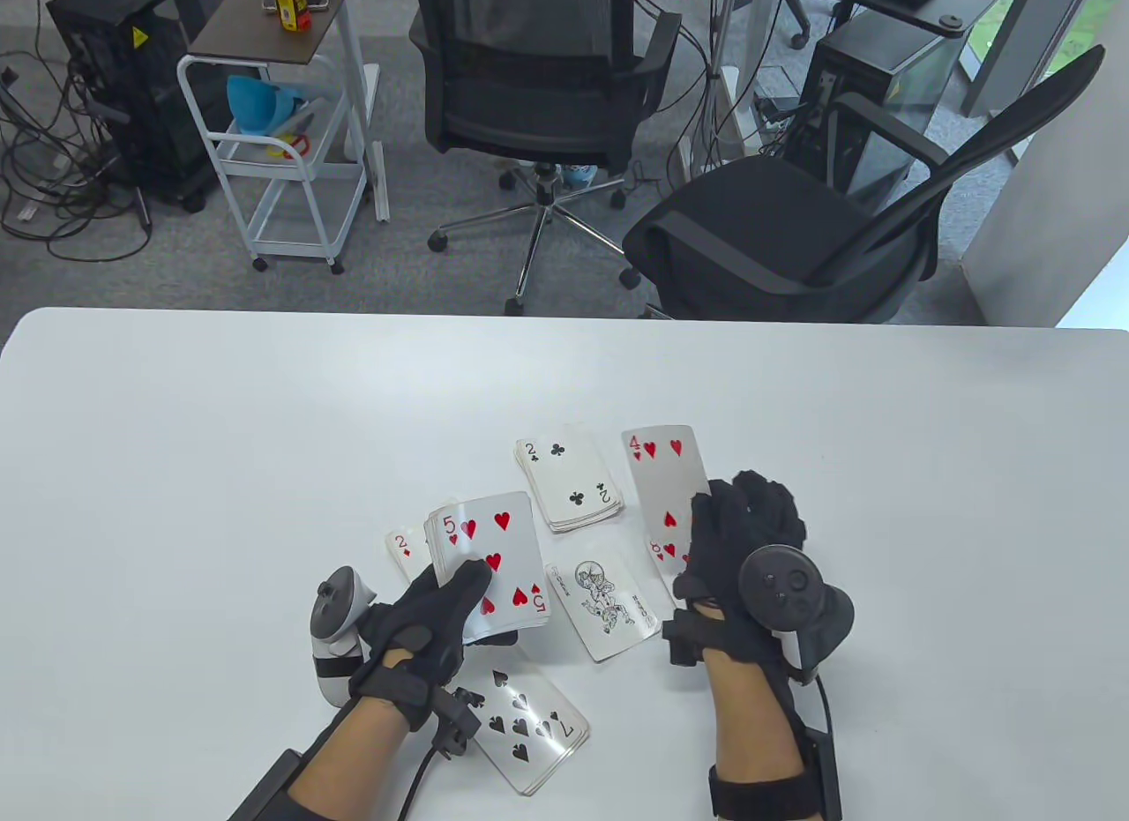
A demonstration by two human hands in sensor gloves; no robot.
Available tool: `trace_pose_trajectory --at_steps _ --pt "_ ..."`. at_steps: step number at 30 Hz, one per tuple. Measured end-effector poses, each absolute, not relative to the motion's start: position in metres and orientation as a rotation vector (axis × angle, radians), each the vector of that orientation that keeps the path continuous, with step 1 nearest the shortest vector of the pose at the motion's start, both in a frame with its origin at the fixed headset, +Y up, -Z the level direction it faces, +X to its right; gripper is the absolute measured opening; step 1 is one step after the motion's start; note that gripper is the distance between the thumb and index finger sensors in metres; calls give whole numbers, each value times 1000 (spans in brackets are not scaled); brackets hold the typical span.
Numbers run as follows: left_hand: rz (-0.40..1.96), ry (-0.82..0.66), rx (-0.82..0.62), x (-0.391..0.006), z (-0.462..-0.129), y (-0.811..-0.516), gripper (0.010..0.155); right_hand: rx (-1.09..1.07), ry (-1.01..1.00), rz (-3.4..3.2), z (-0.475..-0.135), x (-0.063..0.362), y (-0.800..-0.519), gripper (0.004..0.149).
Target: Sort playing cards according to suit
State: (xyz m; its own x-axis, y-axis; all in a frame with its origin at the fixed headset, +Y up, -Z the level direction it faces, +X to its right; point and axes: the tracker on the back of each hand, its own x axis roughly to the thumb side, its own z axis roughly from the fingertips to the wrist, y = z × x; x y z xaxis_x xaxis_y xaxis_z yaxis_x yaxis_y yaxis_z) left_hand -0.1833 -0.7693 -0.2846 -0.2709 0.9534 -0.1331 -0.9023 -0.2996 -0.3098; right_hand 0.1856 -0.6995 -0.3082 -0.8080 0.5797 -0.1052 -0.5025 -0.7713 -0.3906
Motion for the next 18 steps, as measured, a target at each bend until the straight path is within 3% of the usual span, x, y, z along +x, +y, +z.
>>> trace_pose_trajectory --at_steps 3,6,10,18 --pt "1844 -204 -349 -181 -284 -770 54 -381 -98 2532 -319 197 -715 36" --pt "1836 -204 -345 -182 -284 -770 55 -400 128 2510 -324 199 -729 36" --pt "1843 -199 -341 -184 -285 -770 54 -488 215 2594 -328 198 -741 36" --pt "1841 -204 -346 -183 -284 -770 54 -642 160 2755 -335 193 -759 48"
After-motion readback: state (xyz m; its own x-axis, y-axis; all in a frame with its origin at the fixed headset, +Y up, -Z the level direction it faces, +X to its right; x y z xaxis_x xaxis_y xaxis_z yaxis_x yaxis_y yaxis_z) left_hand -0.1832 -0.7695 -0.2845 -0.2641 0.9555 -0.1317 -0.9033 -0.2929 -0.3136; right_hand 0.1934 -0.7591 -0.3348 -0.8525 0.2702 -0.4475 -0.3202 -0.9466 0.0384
